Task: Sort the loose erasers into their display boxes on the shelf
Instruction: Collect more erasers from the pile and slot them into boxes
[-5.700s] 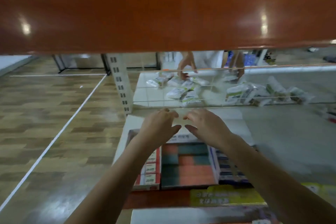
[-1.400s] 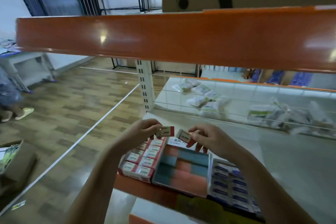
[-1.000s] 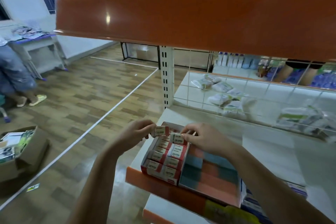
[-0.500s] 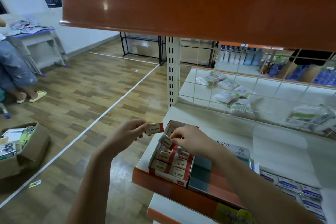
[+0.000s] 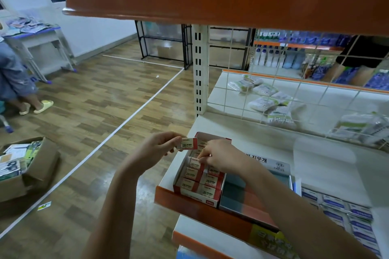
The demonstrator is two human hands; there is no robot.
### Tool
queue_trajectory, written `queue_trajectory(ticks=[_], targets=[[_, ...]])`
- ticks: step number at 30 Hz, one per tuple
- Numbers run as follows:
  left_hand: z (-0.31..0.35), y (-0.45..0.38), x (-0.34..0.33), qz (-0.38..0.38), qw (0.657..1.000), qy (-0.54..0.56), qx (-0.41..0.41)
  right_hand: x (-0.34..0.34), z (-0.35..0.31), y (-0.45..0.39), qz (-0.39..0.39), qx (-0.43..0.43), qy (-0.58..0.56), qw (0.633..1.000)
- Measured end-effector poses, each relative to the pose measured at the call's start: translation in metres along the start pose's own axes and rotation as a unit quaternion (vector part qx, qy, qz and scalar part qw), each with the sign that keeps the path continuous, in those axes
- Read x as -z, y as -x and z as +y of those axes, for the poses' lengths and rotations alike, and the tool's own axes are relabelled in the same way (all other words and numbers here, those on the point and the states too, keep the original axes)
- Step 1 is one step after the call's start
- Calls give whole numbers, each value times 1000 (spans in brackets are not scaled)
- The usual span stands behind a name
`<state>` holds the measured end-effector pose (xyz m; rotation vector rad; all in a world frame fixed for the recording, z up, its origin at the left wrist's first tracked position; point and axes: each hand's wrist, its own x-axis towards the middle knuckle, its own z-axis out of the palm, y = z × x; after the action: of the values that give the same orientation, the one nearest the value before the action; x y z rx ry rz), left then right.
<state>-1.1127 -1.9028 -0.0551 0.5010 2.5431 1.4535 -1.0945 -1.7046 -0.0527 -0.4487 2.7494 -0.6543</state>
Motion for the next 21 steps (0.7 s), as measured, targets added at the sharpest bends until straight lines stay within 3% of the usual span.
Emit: queue_trajectory(ticks=[8,14,21], targets=[[5,-3,-9,-9,1000,-10,0,-9,3,7,72,1,20,997],[19,-14,-28,-40,993,-110,-14,3,26,26,184,-40,8,982],[34,-28,-53,-67,969,-234,-44,0,43,38,195,-101,-3,976]])
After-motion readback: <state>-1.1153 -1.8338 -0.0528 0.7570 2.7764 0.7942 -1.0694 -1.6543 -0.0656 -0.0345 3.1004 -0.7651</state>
